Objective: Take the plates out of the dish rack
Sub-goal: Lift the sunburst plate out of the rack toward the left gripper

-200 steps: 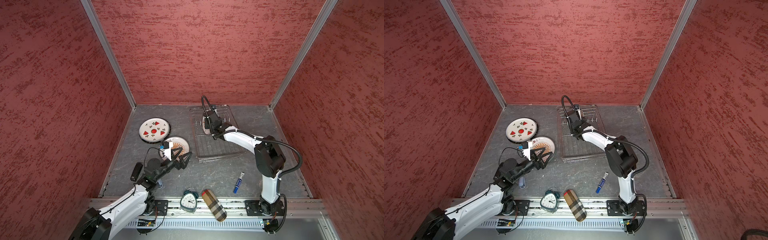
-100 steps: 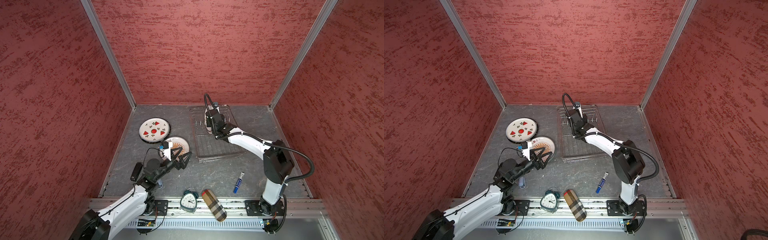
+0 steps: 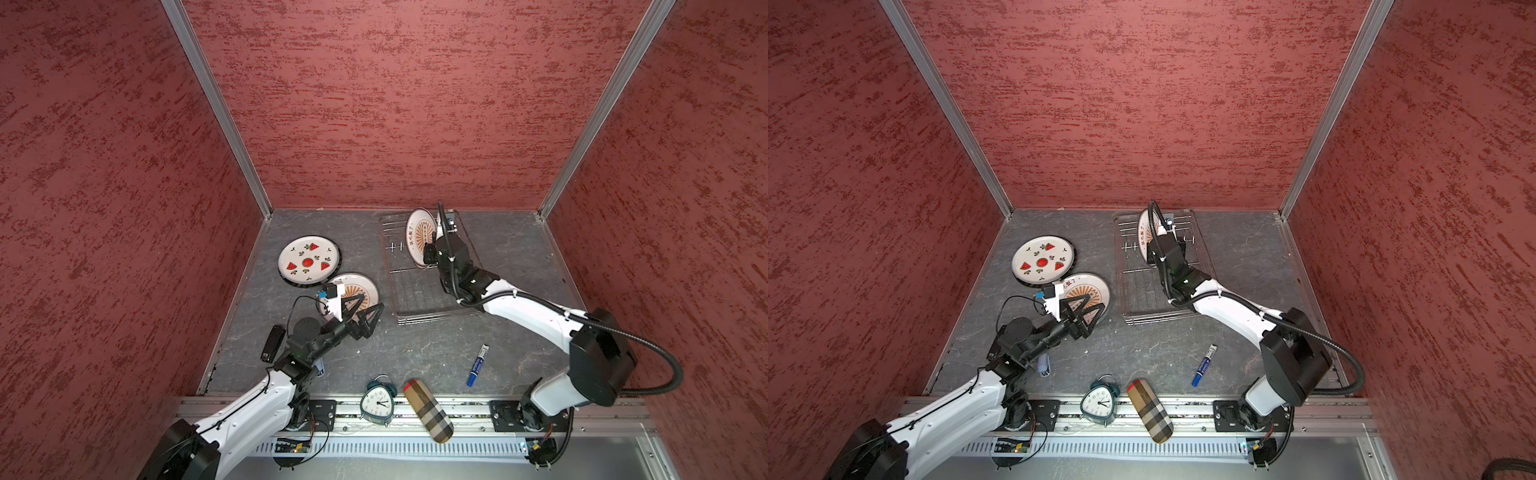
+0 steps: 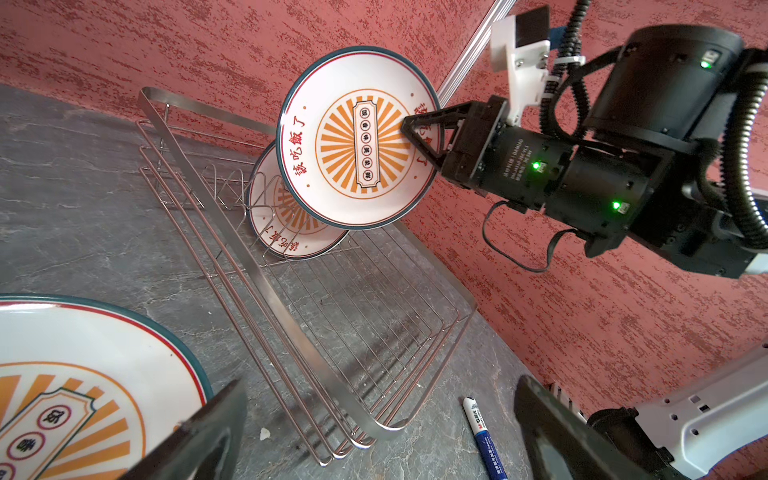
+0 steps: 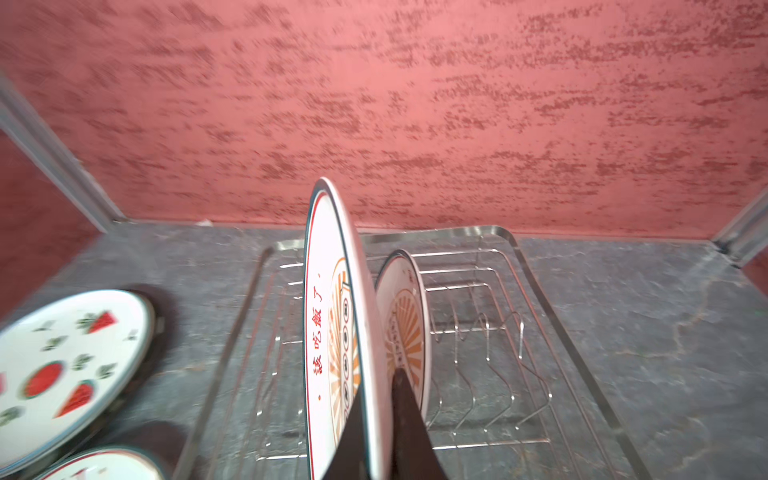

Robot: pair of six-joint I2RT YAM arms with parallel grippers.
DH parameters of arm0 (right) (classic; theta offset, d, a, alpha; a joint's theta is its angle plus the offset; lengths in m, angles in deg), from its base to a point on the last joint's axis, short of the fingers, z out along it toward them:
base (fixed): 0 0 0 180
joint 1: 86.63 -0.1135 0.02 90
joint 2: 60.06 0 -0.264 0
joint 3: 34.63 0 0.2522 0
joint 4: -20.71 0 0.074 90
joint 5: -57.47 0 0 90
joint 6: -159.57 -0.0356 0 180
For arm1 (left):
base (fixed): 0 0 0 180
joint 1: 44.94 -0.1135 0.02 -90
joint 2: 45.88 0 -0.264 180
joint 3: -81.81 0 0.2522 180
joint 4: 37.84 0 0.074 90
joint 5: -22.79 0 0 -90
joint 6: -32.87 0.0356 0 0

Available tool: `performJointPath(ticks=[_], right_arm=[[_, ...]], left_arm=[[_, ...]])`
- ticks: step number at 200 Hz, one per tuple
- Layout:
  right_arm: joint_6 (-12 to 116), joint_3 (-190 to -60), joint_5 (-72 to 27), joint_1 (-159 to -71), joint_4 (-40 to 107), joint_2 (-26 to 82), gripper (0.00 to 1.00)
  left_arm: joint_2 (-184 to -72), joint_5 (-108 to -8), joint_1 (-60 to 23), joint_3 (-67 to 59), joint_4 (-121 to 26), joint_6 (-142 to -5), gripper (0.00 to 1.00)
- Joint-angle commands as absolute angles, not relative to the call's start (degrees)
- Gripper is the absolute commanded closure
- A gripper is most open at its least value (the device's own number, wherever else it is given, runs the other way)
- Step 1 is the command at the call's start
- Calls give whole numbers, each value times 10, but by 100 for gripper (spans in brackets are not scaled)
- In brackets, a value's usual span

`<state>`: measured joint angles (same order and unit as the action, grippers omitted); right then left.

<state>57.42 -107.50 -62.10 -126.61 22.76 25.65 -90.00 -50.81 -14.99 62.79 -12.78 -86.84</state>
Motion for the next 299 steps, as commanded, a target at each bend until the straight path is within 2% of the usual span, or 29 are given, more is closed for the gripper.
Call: performJointPath(ticks=[1,93,100,111,140,163,229,299], right_arm=[[573,-1029,-576,-1269,99,199,97],[492,-813,-359,-1239,-69,38,98],[484,-797,-346,-1236,-83,29,99],[469,-764,-327,-1231,-116,11,99],[420,-652,-320,-1227,-267,-32,99],[402,-631,-272,-1227,-297,-48,100],[359,-626,-178,-1227,-398,12,100],[338,-664,-122,-1227,-464,111,100]], left_arm=[[-893,-508,-145,622,-122,-862,1],[-831,-495,-139,646,-122,-858,0],[-828,-478,-139,643,-127,-850,3],[-824,-475,-138,635,-148,-850,0],[-818,-487,-138,649,-128,-864,1],[-811,-475,-137,654,-120,-866,1],[-759,-425,-137,664,-119,-879,1],[-718,-437,-137,673,-138,-878,1]])
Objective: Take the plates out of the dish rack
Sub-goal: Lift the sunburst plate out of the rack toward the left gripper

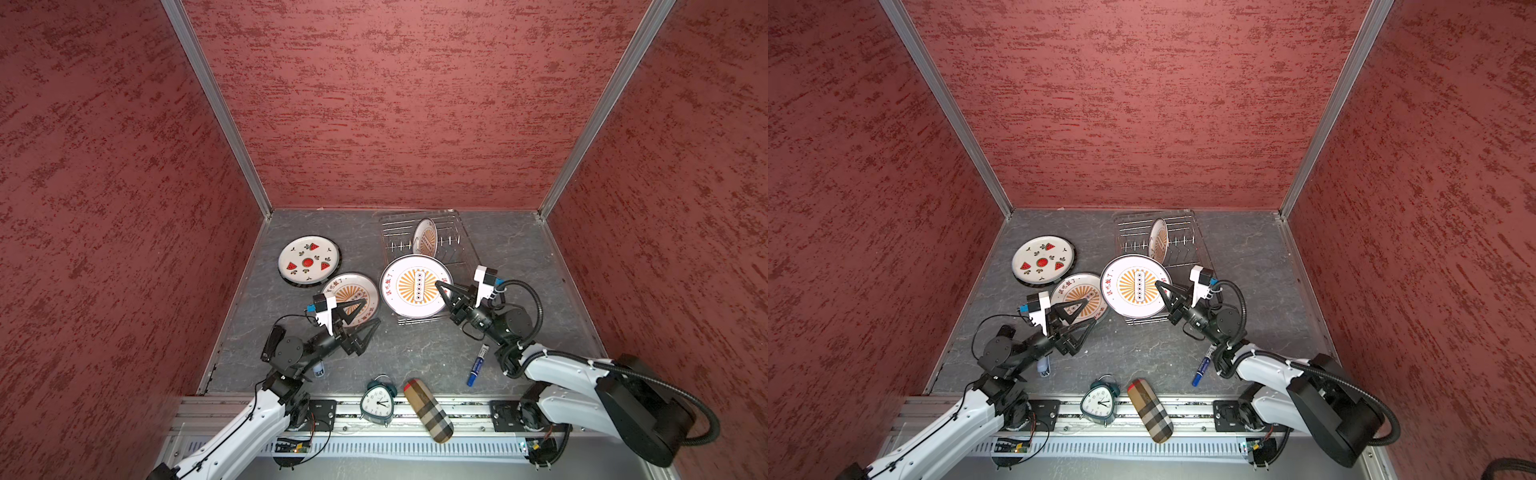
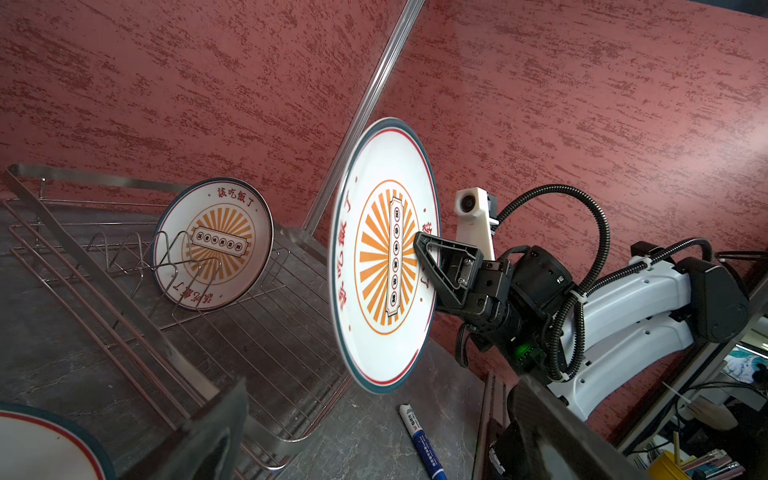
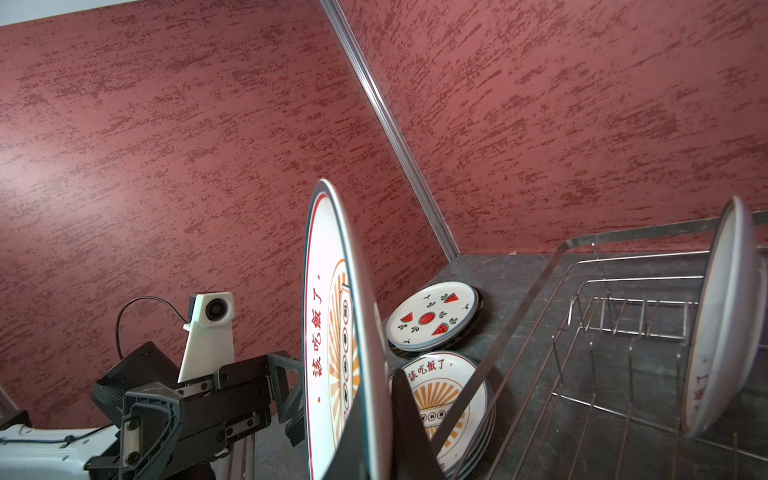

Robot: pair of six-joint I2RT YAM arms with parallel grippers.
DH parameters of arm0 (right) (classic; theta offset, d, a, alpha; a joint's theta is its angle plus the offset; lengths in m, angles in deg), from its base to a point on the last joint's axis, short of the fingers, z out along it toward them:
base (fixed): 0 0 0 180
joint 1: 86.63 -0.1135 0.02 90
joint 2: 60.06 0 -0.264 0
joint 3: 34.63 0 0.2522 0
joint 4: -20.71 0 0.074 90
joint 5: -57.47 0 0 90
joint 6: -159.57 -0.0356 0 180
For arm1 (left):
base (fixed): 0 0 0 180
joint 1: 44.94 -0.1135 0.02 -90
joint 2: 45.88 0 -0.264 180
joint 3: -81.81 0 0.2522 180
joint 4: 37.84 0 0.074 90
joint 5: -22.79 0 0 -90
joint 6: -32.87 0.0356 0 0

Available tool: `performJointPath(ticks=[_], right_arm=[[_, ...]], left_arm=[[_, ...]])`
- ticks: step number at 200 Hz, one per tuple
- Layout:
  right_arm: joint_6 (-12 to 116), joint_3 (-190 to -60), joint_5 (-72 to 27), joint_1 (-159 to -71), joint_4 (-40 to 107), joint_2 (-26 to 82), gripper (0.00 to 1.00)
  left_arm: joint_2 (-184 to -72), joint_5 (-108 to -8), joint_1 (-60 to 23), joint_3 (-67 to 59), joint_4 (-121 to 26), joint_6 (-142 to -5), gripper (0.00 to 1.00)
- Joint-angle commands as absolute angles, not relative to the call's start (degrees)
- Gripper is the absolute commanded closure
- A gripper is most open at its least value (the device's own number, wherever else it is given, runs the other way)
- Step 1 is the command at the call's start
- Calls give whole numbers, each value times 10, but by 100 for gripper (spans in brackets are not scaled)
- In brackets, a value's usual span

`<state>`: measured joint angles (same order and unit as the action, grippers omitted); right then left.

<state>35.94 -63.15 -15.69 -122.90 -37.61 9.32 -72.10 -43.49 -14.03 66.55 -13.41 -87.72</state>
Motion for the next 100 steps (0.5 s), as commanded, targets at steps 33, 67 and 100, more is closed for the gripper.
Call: performJointPath(ticks=[33,67,100], right_arm=[[334,-685,-91,-1229,-485,155,100],[336,-704,-84,-1241,-499,191,100],[352,-716,-91,-1252,-487,208,100]], left_arm=[[-737,-447,-137,674,-124,-879,1],[-762,-446,-135,673,-107,-881,1],[-772,-446,-133,672,-100,-883,0]])
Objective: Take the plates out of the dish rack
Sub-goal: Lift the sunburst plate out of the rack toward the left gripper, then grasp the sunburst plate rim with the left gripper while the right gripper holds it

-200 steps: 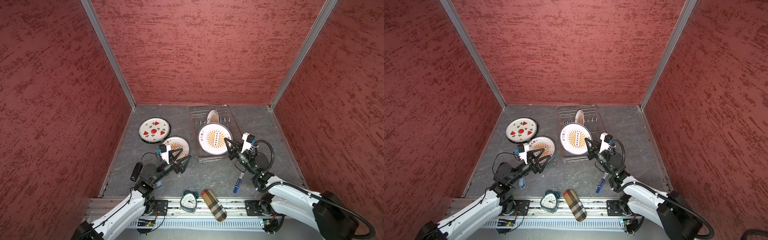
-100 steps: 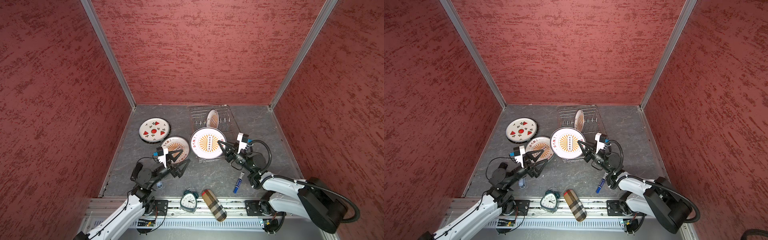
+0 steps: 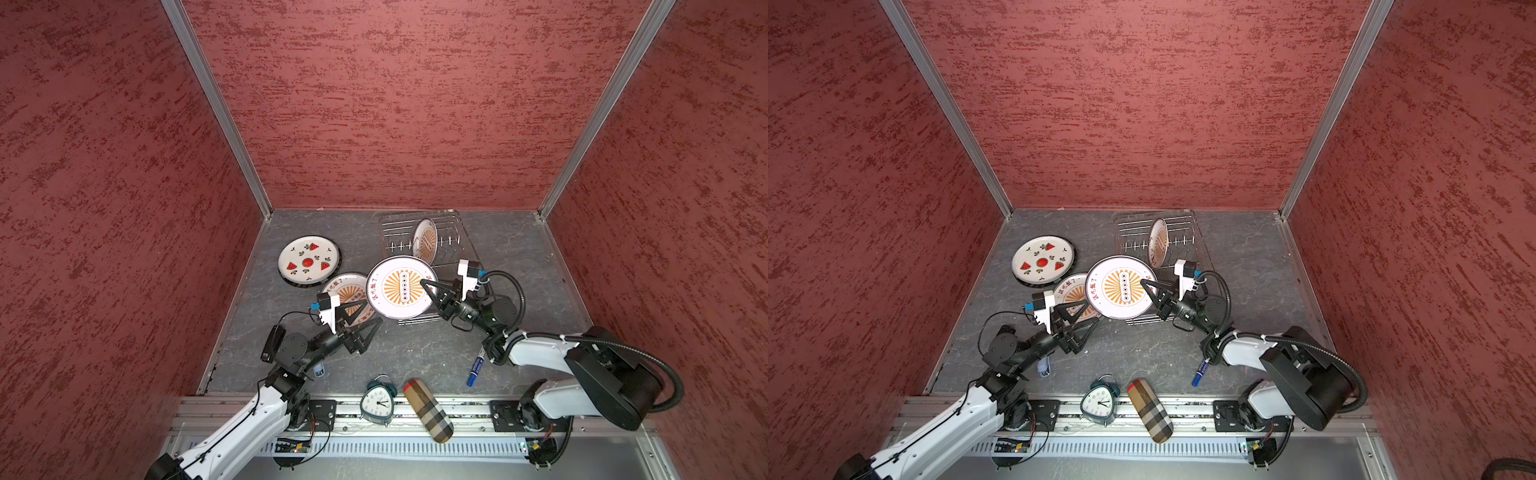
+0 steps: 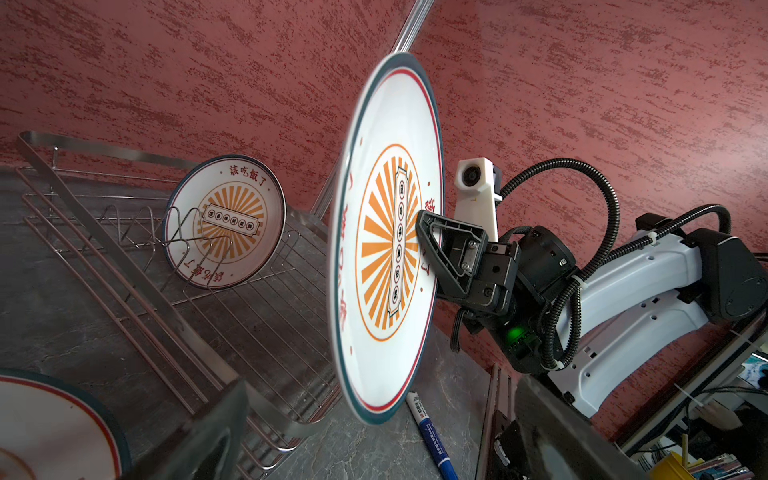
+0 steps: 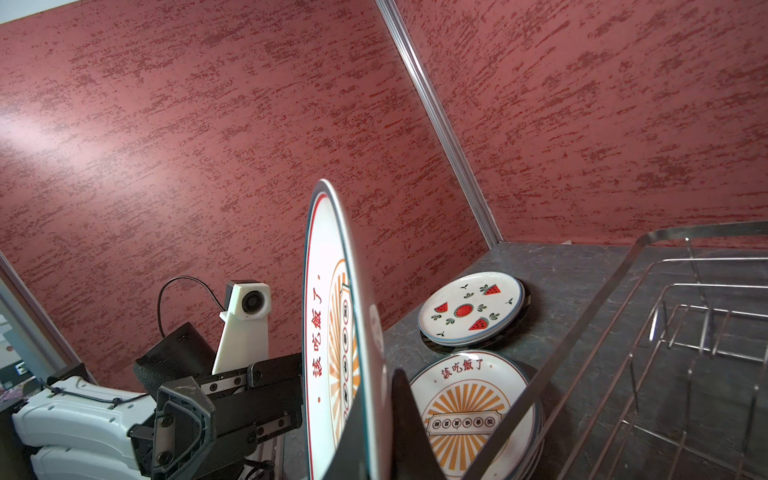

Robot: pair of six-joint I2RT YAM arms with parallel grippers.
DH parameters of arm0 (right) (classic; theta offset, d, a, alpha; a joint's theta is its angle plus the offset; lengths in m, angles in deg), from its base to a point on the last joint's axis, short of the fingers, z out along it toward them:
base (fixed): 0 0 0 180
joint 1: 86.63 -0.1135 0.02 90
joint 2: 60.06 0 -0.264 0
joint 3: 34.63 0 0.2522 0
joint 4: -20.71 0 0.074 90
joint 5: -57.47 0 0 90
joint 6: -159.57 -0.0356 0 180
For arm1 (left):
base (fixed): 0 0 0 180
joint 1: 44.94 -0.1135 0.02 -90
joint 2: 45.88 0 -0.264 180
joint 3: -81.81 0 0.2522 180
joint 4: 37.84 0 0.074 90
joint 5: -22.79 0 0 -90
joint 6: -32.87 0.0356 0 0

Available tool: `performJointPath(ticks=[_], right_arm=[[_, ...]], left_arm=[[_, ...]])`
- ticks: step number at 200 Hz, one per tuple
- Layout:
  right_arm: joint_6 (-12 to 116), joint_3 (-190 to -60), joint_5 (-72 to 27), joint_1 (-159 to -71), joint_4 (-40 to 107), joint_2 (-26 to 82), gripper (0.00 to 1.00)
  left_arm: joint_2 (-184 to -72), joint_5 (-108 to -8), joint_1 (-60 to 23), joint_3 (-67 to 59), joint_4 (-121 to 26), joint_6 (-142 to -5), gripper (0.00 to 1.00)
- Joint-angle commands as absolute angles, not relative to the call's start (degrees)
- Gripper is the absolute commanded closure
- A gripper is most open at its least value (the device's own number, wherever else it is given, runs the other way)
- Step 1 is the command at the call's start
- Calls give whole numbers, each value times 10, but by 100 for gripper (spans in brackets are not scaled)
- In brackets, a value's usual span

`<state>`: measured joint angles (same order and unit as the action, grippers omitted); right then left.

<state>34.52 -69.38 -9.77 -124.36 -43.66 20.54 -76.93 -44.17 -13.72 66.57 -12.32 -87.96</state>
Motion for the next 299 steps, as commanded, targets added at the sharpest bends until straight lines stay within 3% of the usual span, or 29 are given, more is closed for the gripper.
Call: performJointPath(ticks=[1,29,52,96,137,162,176,241,255,273,299], right_arm=[[352,-716,-91,-1252,-487,207,100],[369,-717,-104,-1260,-474,207,100],[382,-722,-107,-1268,-463,208,100],[401,-724,-126,-1280,-452,209,100],[413,-733,-150,-1287,-432,219,100],[419,-735,-157,-1292,-432,224,100],[423,-736,-156,-1293,-430,223,100],[436,-741,-164,-1301,-421,227,100],[439,-743,-164,-1303,-416,227,100],[441,-744,-165,-1304,-415,227,100],[444,-746,-167,-1307,-409,226,100]], left_arm=[[-772,-446,-133,672,-100,-882,0],[-771,-449,-133,670,-101,-881,0],[-775,-455,-131,673,-95,-883,5],[-781,-456,-130,675,-86,-894,38],[-782,-457,-130,674,-88,-897,51],[-786,-459,-129,673,-91,-897,78],[-790,-464,-129,672,-90,-899,85],[-806,-457,-125,669,-78,-901,94],[-805,-454,-125,672,-70,-905,92],[-802,-445,-124,673,-66,-907,82],[-799,-445,-123,673,-67,-909,83]])
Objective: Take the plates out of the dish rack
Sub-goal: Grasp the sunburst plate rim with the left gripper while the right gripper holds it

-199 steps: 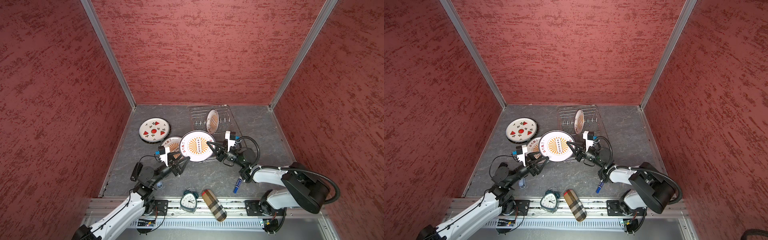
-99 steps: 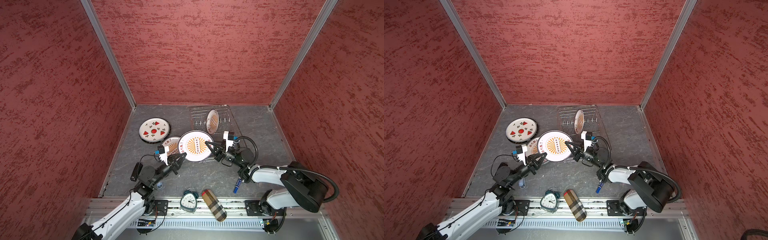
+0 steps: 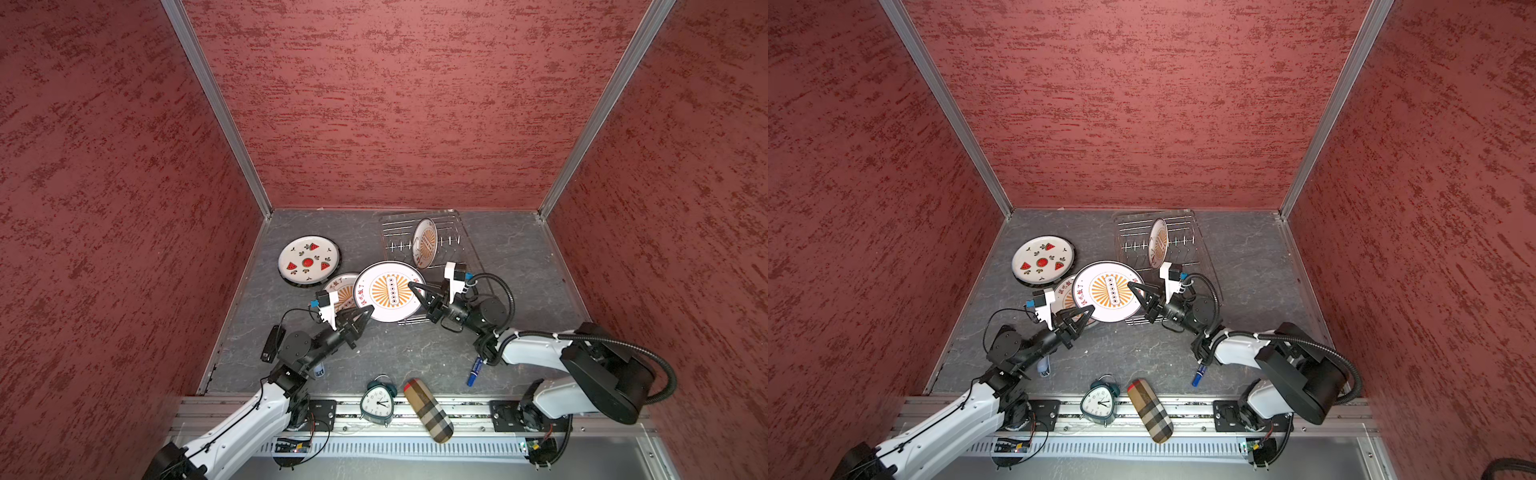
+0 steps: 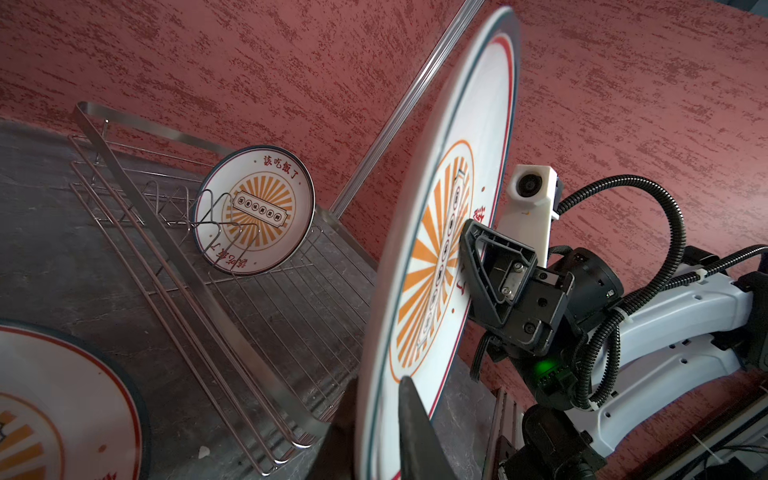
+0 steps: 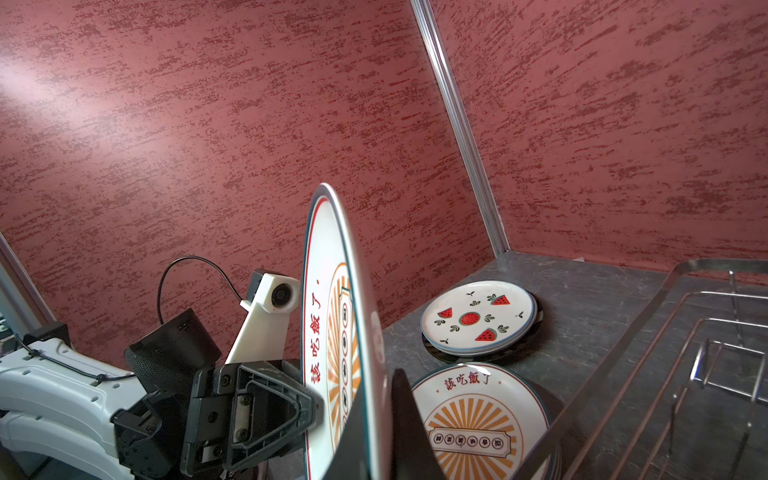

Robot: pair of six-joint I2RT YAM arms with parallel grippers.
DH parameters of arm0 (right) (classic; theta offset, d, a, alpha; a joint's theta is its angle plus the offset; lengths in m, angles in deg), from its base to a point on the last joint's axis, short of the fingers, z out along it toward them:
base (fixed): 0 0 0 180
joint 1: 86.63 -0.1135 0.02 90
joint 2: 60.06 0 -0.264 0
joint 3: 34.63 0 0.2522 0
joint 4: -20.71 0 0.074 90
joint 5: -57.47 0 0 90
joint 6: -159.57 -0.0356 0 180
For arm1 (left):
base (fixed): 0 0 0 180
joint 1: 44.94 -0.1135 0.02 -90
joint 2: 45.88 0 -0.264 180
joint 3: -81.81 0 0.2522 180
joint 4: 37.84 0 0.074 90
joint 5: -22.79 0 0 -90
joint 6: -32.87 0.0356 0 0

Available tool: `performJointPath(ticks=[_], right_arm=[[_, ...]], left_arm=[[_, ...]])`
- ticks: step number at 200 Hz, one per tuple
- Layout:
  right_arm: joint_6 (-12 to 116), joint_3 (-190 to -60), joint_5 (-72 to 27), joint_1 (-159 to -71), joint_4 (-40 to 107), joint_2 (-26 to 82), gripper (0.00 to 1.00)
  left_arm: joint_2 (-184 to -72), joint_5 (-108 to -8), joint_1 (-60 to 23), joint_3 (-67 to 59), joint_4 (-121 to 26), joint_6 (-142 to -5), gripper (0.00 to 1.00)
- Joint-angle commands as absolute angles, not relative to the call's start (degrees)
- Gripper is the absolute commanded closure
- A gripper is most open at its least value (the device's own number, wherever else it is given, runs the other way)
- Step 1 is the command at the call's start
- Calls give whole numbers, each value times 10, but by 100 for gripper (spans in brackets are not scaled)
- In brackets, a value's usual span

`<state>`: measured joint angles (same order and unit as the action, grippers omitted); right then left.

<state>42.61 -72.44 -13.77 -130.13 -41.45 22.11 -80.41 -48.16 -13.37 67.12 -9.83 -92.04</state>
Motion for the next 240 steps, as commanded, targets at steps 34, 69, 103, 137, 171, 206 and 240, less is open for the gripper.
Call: performJointPath(ticks=[34,69,103,137,171,206,240], right_arm=[[448,-748,-172,-1308,-403,226,100],[449,-747,-174,-1309,-402,226,98],[453,-743,-169,-1309,-406,224,88],[455,-747,-164,-1309,-400,222,75],[452,-747,-163,-1309,-399,219,37],[430,-711,-241,-1309,-446,207,1],[430,-674,-279,-1309,-491,191,1]], left_arm=[[-799,-448,-122,673,-69,-910,95],[-799,-450,-122,673,-71,-916,100],[-796,-456,-122,674,-73,-922,100],[-793,-458,-122,673,-77,-926,100],[-784,-464,-122,674,-88,-928,100],[-761,-485,-122,670,-125,-931,100],[-736,-495,-122,670,-152,-930,100]])
